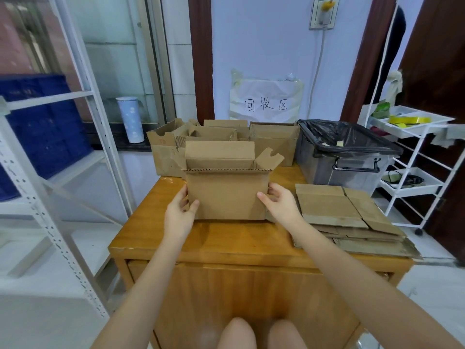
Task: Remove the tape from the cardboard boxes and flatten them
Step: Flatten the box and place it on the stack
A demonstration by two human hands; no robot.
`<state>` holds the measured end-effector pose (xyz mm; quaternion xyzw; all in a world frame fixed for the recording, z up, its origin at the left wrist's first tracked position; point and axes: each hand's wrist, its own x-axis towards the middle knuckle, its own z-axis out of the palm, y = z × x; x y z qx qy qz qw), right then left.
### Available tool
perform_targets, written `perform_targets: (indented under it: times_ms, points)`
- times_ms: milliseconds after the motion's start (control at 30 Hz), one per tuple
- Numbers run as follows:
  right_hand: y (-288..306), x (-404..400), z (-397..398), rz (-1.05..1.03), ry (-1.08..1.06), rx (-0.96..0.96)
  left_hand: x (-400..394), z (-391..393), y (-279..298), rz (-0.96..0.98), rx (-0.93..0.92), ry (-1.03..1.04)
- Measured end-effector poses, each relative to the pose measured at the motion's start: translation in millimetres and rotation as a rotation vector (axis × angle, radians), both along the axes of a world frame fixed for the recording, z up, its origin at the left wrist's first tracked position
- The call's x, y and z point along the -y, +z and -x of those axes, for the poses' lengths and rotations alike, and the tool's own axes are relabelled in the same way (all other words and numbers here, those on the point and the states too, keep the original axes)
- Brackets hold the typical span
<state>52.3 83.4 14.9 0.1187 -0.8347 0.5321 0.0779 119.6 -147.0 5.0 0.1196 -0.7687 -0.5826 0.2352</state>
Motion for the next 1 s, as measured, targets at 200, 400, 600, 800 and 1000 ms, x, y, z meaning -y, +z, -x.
perform_targets:
  times_ms: [200,400,600,800,1000]
  points:
    - [19,-2,-8,-0.005,-0.036,-0.018,1,-11,20,0.046,-0.042,0.089]
    - [56,-1,-29,-0.166,-0.130,-0.103,2,-25,53,0.008,-0.076,0.101]
    - [95,1,-43,-0.388,-0.191,-0.070,6,-36,78,-0.077,0.024,0.067]
    - [95,7,-27,-0.470,-0.087,0.089,12,-39,81,0.023,0.250,-0.031]
    - [62,9,-16,-0.495,-0.059,0.205,15,-36,58,0.109,0.392,-0.141]
